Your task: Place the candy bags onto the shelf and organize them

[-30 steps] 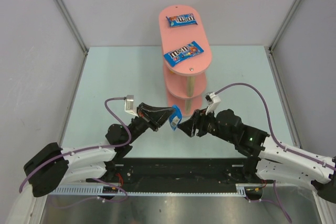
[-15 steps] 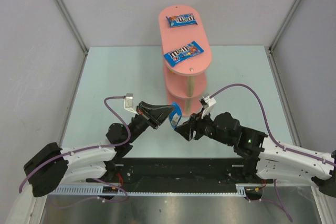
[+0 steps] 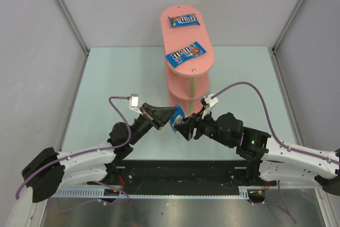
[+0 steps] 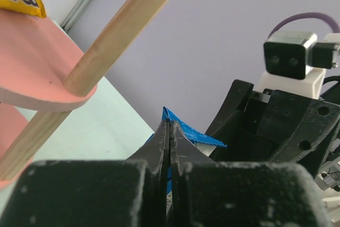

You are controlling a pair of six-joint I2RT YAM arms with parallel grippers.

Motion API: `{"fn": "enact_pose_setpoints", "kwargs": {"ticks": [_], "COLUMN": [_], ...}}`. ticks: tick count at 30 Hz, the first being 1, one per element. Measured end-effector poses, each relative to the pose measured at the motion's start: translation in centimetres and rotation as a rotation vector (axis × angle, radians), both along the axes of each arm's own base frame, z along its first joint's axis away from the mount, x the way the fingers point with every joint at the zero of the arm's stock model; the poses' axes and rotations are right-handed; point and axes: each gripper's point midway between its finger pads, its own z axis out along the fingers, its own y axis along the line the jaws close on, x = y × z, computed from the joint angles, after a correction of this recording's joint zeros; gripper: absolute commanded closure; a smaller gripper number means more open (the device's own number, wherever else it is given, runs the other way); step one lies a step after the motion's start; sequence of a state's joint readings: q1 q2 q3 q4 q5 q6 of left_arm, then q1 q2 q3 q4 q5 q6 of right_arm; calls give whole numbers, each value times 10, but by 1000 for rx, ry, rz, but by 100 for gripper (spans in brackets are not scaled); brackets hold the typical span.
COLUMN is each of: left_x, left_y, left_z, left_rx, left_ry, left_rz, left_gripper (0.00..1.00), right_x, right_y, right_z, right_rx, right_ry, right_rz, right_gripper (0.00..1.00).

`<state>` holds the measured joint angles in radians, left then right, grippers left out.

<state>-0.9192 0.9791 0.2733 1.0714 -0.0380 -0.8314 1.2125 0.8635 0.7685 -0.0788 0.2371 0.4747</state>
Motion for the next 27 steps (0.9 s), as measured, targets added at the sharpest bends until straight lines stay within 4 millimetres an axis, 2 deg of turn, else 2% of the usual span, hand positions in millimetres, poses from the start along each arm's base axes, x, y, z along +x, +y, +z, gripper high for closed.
{"fn": "enact_pose_setpoints", "kwargs": {"ticks": [6,15,18,21,22,24,27], "left_x": [1,-5,-6,-5,-5,-5,-5], "left_y": [-1,-5,-6,-5,-5,-5,-5], "left_z": [-6,-8,-9,-9,-9,-9,-9], "left_rx": [17,25,26,23,23,23,24], "left_ry": [21,23,27,31,31,31,33], "left_rz": [-3,-42,-47,-46,-46,-46,-46], "left_gripper": [100,100,100,100,100,99,72], "right_x": [9,25,29,32,33,35,37], "right_y": [0,-6,-8,-9,-10,-11,-11], "right_z": [-3,-7,-6,-6,-6,-6,-7], "right_rx": [-32,-54,-57,-54,-52,-48,-34], "right_ry": [-28,-37,-44,-38,-32,-26,1], "right_rz": [-26,-73,-81,-75,-69,-62,-43], "right_gripper": [52,52,56,67,78,92,98]}}
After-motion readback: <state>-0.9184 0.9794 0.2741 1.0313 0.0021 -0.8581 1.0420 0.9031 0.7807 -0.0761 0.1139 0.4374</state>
